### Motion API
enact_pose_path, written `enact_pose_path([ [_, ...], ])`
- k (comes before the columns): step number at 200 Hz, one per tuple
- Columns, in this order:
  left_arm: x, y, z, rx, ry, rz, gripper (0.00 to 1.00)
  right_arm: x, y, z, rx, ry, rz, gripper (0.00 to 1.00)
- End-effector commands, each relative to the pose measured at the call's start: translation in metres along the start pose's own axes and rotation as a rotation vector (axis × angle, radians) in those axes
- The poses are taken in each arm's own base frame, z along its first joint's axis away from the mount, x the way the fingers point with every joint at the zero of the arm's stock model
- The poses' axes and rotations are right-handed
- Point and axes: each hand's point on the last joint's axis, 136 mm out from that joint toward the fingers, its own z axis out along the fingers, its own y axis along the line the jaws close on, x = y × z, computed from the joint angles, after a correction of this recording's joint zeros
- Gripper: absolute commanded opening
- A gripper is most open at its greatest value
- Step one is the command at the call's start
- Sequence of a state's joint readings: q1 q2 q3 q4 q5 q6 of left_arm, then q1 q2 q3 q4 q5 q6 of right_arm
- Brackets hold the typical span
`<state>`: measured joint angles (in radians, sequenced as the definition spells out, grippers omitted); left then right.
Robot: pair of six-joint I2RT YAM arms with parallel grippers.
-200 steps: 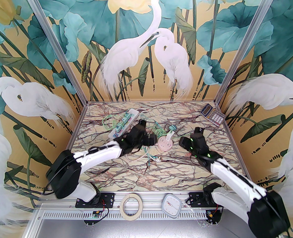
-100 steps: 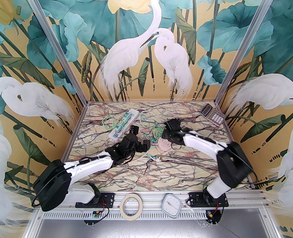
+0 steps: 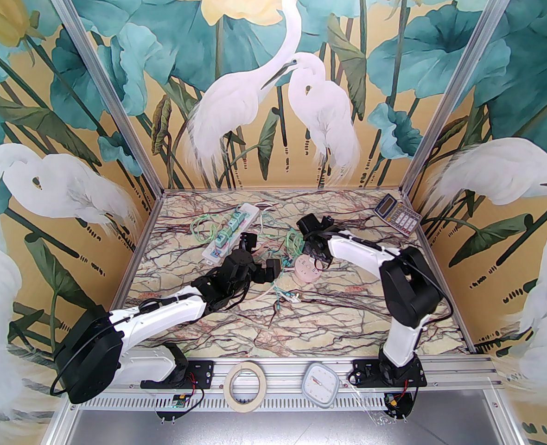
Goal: Pull the plug off the socket
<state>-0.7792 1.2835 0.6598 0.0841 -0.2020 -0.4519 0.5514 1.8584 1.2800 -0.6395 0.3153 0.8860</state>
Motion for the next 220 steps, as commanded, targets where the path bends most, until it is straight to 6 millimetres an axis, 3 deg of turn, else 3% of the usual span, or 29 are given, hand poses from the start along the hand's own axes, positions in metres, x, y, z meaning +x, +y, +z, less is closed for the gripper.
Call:
enact_pose_path([
  [1,0.004,-0.004,0.004,0.028,0.006,0.005,0.99,-0.007,0.002,0.003,0.018,-0.006,-0.022,0.53],
  [30,0.008,-0.003,0.010,0.023,0.024,0.017,0.99,-0.007,0.003,0.005,0.019,-0.002,-0.043,0.32],
  [61,0.012,-0.007,0.015,0.046,0.032,0.023,0.99,-0.009,-0.002,-0.007,-0.009,-0.033,-0.062,0.29],
  [94,0.026,-0.022,0.028,0.115,0.098,-0.025,1.00,-0.015,0.005,-0.029,-0.113,-0.090,-0.156,0.16],
  [150,0.046,-0.057,0.055,0.144,0.230,-0.048,0.97,-0.015,0.007,-0.046,-0.181,-0.134,-0.262,0.16],
  [182,0.058,-0.068,0.073,0.145,0.288,-0.081,0.82,-0.005,0.007,-0.045,-0.239,-0.141,-0.243,0.18],
  [198,0.056,-0.079,0.076,0.177,0.293,-0.091,0.64,0.001,0.007,-0.045,-0.265,-0.150,-0.246,0.17],
  [220,0.051,-0.092,0.079,0.203,0.284,-0.086,0.56,0.004,0.003,-0.041,-0.255,-0.167,-0.253,0.17],
])
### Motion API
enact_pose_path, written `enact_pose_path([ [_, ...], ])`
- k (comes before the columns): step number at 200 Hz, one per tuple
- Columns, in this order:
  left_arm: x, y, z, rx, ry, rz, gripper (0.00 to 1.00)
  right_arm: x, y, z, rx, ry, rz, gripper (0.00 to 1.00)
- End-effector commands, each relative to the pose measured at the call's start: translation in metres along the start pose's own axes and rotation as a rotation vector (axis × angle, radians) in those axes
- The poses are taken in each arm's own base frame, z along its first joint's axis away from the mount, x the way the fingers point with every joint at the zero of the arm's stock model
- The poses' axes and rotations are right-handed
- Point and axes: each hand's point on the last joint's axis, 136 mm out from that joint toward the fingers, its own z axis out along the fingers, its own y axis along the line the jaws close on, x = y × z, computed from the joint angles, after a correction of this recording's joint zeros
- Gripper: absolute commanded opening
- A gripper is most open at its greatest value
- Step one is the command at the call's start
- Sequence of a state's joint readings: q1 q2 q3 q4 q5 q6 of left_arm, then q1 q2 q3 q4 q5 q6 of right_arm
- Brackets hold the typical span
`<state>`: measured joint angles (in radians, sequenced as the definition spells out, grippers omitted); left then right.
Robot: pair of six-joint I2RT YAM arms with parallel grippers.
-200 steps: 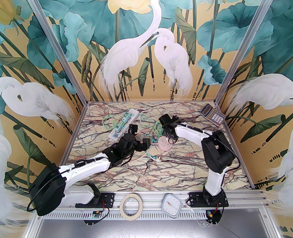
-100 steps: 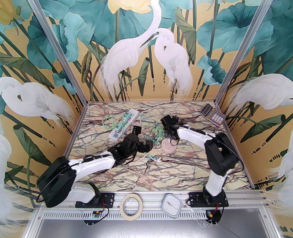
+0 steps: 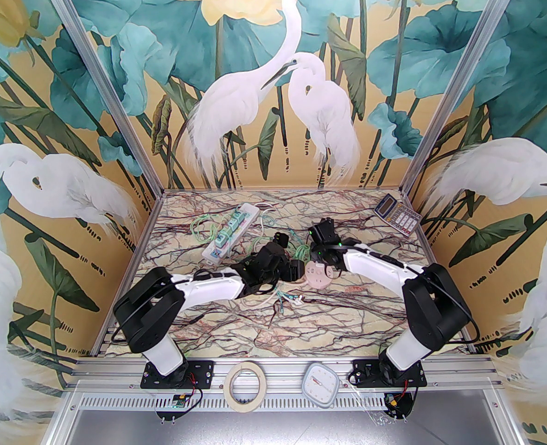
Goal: Pull the plug off the socket
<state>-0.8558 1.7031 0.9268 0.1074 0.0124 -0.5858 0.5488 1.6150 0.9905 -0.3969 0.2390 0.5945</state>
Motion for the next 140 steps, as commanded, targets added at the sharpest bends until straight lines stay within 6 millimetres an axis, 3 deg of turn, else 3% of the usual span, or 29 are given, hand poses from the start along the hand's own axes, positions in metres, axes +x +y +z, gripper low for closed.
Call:
enact_pose_path([
  [1,0.000,-0.020,0.005,0.050,0.026,-0.004,0.55,-0.014,0.012,-0.011,-0.067,-0.080,-0.022,0.17],
  [87,0.027,-0.011,0.061,0.002,0.166,0.014,0.46,-0.015,0.003,-0.004,-0.007,-0.095,-0.007,0.17],
  [140,0.040,-0.009,0.069,0.018,0.201,-0.014,0.46,-0.006,-0.009,0.005,0.073,-0.057,-0.029,0.17],
])
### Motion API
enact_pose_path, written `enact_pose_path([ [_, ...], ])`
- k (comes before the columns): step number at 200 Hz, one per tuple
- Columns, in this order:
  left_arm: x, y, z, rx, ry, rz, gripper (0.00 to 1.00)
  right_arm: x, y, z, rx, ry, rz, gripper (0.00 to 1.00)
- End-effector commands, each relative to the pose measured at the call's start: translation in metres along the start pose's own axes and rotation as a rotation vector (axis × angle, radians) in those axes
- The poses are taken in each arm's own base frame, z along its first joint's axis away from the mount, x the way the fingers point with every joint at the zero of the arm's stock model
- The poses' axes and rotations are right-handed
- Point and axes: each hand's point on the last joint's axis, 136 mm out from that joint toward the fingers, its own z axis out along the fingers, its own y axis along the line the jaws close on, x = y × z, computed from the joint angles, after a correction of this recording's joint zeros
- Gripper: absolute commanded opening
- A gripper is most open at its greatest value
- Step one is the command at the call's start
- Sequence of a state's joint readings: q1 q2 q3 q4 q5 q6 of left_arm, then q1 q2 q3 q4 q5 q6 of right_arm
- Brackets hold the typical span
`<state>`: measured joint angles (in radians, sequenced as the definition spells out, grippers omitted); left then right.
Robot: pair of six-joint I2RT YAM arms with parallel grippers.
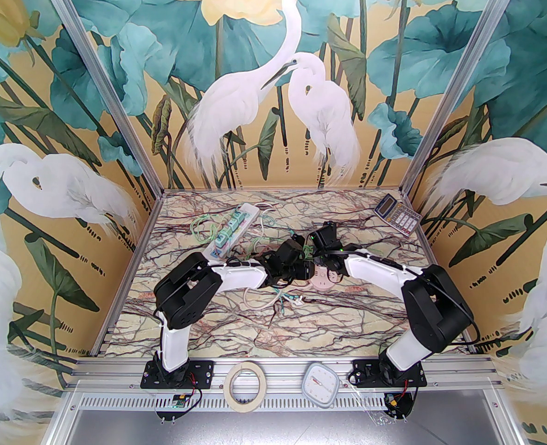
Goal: Pull the plug off the socket
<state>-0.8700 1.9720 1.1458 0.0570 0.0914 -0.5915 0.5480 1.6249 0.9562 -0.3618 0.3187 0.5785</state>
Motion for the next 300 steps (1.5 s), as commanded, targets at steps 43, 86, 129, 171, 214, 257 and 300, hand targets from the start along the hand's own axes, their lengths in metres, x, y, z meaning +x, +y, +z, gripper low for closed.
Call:
enact_pose_path([
  [43,0.032,-0.017,0.009,0.046,0.096,0.017,0.50,0.019,-0.008,0.001,0.022,0.035,0.009,0.17],
  [86,0.041,-0.037,0.006,0.081,0.101,0.054,0.51,0.034,-0.028,-0.016,0.051,0.047,0.027,0.17],
  [129,0.057,-0.033,0.027,0.067,0.159,0.033,0.45,0.042,-0.025,-0.014,0.010,0.049,0.038,0.19],
  [171,0.074,-0.016,0.038,0.008,0.200,0.022,0.34,0.044,-0.012,0.001,-0.023,0.093,0.062,0.19],
  [214,0.086,-0.010,0.044,-0.071,0.244,0.063,0.26,0.036,-0.018,0.027,-0.033,0.185,0.128,0.15],
  [257,0.093,-0.001,0.050,-0.121,0.275,0.033,0.25,0.032,-0.010,0.004,-0.048,0.099,0.082,0.18],
  [300,0.092,0.001,0.055,-0.150,0.293,0.006,0.24,0.049,0.005,-0.027,-0.096,0.012,0.071,0.20],
])
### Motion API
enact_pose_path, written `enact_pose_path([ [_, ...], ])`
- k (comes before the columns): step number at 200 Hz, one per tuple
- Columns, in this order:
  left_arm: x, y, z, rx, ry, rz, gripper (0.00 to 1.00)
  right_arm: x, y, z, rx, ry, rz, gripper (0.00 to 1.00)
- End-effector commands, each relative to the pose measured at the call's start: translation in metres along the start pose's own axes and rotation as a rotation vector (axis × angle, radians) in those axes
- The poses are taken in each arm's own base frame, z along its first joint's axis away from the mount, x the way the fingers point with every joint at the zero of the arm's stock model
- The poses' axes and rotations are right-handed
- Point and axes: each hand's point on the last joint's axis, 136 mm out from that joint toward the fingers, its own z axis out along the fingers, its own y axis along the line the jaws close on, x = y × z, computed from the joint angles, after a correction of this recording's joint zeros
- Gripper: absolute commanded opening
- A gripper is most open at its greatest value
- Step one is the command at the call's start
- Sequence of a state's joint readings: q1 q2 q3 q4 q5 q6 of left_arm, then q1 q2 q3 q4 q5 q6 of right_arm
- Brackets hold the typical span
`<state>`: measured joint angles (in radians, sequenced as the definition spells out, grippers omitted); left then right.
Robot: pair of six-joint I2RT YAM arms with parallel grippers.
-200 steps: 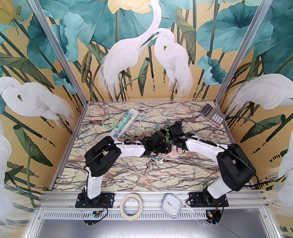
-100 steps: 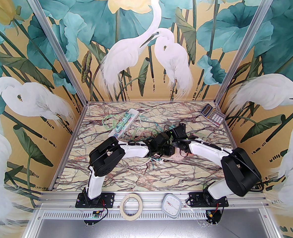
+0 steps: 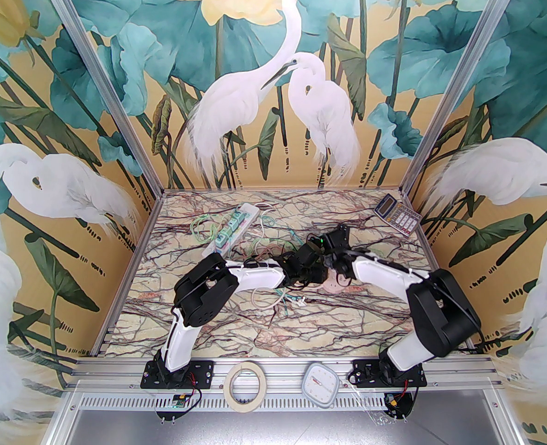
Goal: Pull the plug off the socket
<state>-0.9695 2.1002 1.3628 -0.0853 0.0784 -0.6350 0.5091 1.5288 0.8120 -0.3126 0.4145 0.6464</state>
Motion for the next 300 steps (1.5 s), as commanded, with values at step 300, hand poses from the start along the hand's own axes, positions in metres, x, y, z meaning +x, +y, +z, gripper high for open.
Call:
enact_pose_path([
  [300,0.069,0.036,0.034,-0.122,0.233,0.012,0.23,0.029,0.038,-0.057,-0.229,0.004,-0.026,0.23],
])
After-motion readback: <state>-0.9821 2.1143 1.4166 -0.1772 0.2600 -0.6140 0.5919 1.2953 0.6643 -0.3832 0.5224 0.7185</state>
